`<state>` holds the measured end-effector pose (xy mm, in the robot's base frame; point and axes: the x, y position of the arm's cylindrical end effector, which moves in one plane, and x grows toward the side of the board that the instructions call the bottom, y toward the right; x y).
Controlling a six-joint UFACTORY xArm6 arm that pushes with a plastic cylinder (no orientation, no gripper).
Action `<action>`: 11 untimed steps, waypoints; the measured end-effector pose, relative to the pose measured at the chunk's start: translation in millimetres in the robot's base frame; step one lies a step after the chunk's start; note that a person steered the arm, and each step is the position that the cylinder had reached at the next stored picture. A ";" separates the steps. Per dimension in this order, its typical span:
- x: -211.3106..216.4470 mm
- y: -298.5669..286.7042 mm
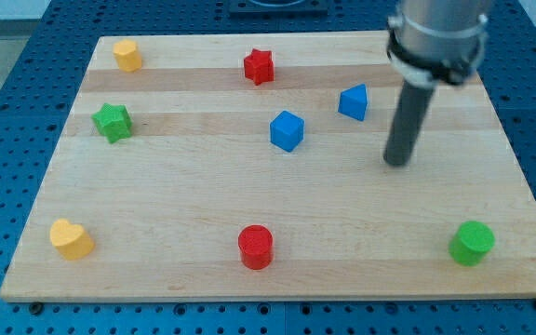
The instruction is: Move the green circle a bit up
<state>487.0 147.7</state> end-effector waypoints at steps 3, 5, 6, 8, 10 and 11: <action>49.9 96.0; 101.9 110.9; 128.5 110.9; 120.3 60.1; 116.4 54.5; 116.3 62.6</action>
